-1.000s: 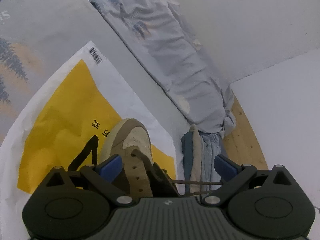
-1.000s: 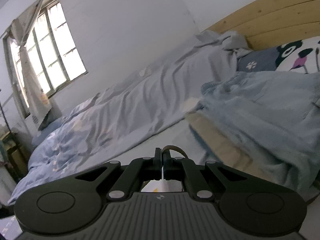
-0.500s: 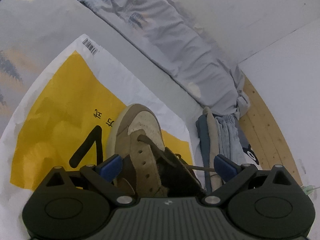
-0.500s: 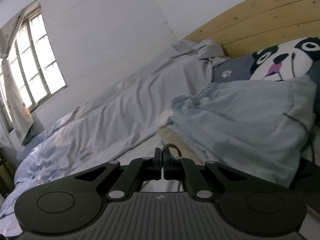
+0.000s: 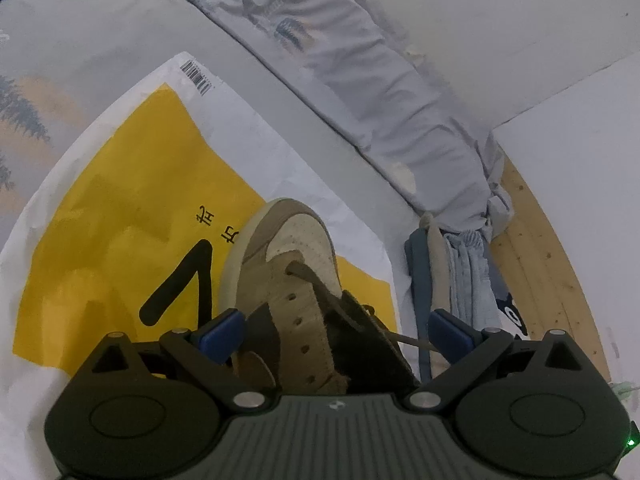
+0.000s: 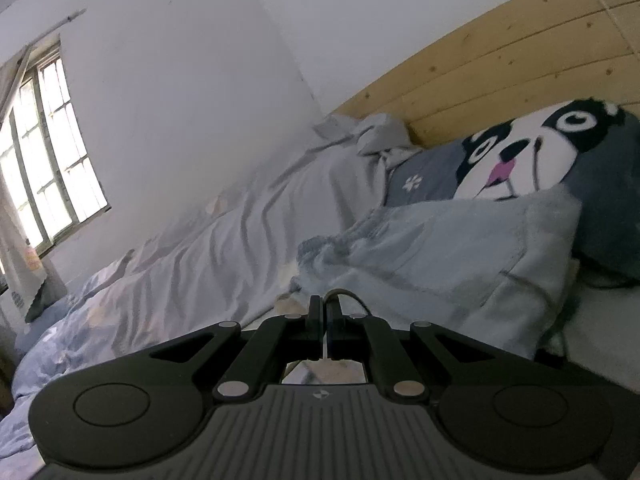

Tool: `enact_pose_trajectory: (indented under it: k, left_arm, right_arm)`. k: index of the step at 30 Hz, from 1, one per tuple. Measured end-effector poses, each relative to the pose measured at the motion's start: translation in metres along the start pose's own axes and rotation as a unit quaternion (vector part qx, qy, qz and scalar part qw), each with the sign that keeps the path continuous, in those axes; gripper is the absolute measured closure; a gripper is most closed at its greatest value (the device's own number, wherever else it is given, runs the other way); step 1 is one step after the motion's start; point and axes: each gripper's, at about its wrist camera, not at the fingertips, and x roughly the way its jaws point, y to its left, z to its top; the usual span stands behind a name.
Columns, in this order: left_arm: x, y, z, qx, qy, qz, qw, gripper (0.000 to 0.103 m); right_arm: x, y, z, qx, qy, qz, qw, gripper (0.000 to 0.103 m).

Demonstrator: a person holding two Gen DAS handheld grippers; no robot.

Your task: Lace up shoes with both hands

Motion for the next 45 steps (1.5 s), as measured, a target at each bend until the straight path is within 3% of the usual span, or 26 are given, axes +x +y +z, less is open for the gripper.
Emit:
enact_pose_trajectory:
  k: [11,21,26,30,34,36,38,41,45]
  left_arm:
    - [-0.006,-0.009,0.001,0.018,-0.025,0.017,0.9994,0.003]
    - [-0.021,-0.029,0.005,0.041,-0.051,0.013,0.9978,0.003]
    - [-0.023,-0.037,0.005,0.048,-0.052,0.009,0.9974,0.003]
    - [-0.020,-0.041,0.005,0.055,-0.056,0.014,0.9968,0.003]
    - [-0.017,-0.041,0.004,0.055,-0.054,0.017,0.9969,0.003]
    - [-0.016,-0.043,0.004,0.055,-0.053,0.016,0.9969,0.003]
    - [-0.015,-0.044,0.003,0.057,-0.053,0.014,0.9968,0.003]
    - [-0.014,-0.045,0.002,0.059,-0.051,0.014,0.9968,0.003]
    - [-0.014,-0.045,0.001,0.061,-0.052,0.014,0.9967,0.003]
  right_arm:
    - [-0.051,-0.029,0.011,0.002,-0.025,-0.063,0.998,0.101]
    - [-0.083,-0.100,-0.002,0.056,0.022,-0.168,0.984,0.101]
    - [-0.069,-0.129,0.001,0.063,0.048,-0.178,0.981,0.100]
    - [-0.056,-0.120,0.007,0.001,0.053,-0.189,0.981,0.094]
    - [-0.050,-0.120,0.014,-0.024,0.052,-0.209,0.976,0.091]
    - [-0.041,-0.119,0.017,-0.039,0.057,-0.201,0.977,0.090]
    - [-0.026,-0.109,0.016,-0.096,0.067,-0.186,0.976,0.090]
    - [0.001,-0.089,0.010,-0.210,0.082,-0.163,0.961,0.069]
    - [0.036,-0.064,0.003,-0.352,0.100,-0.131,0.921,0.068]
